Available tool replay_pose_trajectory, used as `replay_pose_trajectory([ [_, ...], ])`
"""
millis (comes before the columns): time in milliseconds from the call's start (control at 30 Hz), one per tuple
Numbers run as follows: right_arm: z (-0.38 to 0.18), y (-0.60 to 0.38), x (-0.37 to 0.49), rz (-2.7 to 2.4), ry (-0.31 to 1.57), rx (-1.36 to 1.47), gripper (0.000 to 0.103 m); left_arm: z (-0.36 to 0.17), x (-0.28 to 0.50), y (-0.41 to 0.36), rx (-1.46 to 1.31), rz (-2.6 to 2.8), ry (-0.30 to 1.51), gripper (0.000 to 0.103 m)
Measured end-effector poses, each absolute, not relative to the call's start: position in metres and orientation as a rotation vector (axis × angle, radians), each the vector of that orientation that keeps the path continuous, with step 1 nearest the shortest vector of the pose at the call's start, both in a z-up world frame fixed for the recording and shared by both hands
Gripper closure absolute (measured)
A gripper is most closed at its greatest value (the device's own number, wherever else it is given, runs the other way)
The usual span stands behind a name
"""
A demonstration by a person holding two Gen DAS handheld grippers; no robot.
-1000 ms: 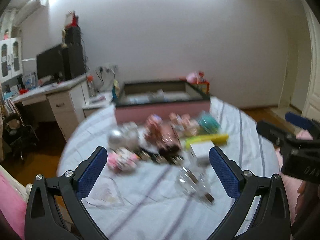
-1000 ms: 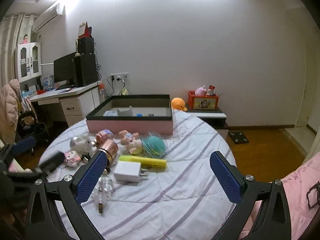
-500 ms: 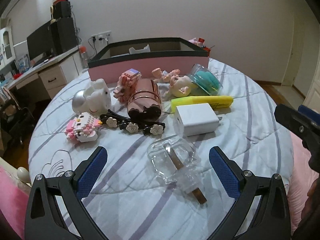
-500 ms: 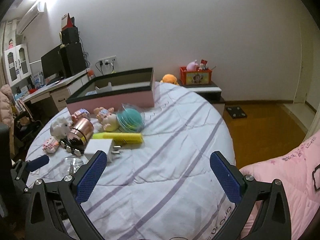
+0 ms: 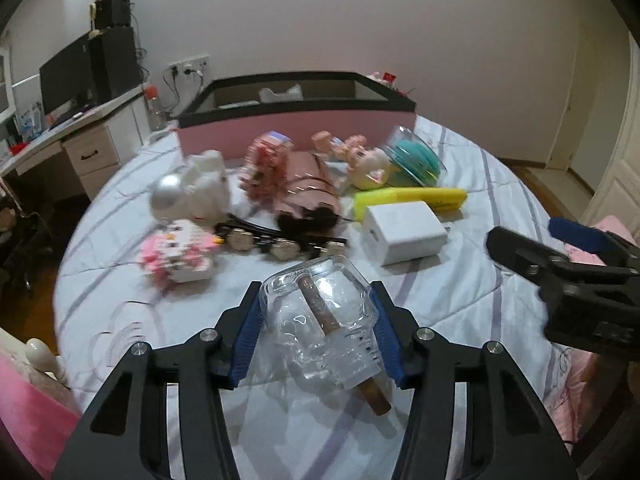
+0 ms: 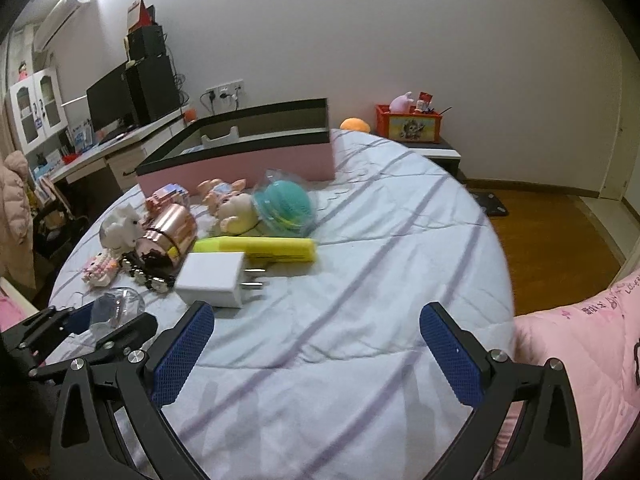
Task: Organize rigid objects
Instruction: 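Grasp the glass jar with the left gripper while the right gripper grasps the white charger, then carry the glass jar and white charger into the pink box and release both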
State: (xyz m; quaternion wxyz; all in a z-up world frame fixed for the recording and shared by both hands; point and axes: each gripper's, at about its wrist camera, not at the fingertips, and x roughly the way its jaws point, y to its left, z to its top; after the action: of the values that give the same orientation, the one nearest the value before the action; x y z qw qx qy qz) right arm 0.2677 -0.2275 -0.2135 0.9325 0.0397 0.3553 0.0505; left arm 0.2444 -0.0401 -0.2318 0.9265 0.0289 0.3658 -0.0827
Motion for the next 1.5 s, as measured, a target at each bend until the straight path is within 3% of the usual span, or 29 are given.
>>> replay_pose_trajectory([
  [500,-0.237,-0.164,0.323,0.170,0.860,0.048,0.001,-0.223,0.242,0.013,0.031,-0.129,0.731,0.050],
  [633,-0.240,-0.163,0.328,0.160,0.878,0.025,0.028,-0.225,0.247,0.012,0.022,-0.149,0.739,0.050],
  [700,-0.240,-0.161,0.327,0.167,0.878,0.000,0.036,-0.226,0.249,0.009,0.029,-0.155,0.744,0.050],
  [1100,-0.228,-0.182,0.302,0.216,0.812,0.039,0.036,-0.211,0.252,-0.005,0.052,-0.173,0.712,0.050],
  [1500,-0.153,-0.192,0.260,0.244,0.551,0.069,0.036,-0.150,0.241,-0.017,0.057,-0.124,0.519,0.050],
])
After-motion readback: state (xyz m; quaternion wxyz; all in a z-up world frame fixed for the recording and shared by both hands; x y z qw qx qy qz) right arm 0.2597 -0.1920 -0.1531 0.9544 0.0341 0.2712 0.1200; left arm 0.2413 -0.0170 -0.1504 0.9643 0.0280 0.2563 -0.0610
